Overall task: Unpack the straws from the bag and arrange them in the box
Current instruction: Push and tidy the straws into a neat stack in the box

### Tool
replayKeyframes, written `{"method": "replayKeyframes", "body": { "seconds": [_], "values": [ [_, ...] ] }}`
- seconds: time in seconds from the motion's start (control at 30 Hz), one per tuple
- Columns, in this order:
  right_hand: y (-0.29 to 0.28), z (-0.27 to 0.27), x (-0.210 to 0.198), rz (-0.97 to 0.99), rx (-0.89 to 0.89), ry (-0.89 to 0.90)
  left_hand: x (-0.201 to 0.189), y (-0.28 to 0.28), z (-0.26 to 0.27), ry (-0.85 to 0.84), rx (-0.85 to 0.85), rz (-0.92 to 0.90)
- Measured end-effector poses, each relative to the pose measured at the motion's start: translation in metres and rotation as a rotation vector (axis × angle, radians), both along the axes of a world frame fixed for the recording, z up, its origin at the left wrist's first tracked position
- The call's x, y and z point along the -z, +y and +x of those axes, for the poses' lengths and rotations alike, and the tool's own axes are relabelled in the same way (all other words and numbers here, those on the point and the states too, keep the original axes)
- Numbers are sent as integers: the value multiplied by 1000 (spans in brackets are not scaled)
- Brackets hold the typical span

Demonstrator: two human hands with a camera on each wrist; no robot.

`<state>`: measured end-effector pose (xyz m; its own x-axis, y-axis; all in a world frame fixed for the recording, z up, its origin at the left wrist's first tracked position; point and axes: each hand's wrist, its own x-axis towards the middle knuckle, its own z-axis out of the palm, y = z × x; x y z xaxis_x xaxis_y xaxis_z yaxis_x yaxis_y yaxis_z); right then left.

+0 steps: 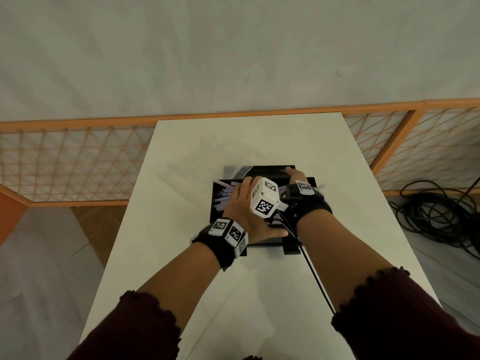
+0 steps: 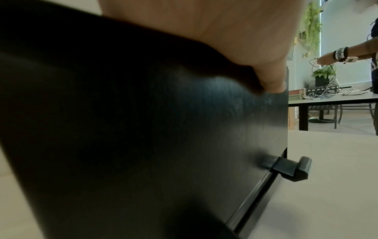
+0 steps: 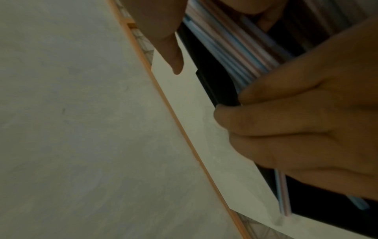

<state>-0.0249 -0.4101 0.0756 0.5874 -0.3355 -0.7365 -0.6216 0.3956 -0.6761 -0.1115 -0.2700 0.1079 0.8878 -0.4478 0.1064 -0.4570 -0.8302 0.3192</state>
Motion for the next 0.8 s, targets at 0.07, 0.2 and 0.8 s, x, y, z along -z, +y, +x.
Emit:
{"method": "replayKeyframes", "body": {
  "seconds": [0.07,0.2,0.8],
  "values": [
    [-2,-2,-4,23,12,-16,0,-3,-4,16,1,209],
    [0,1,-10,-10,-15,18,13,-2,4,63,11,297],
    [-3,-11,-10,35,-17,10,34,-6,17,73,-97,192]
  ]
}}
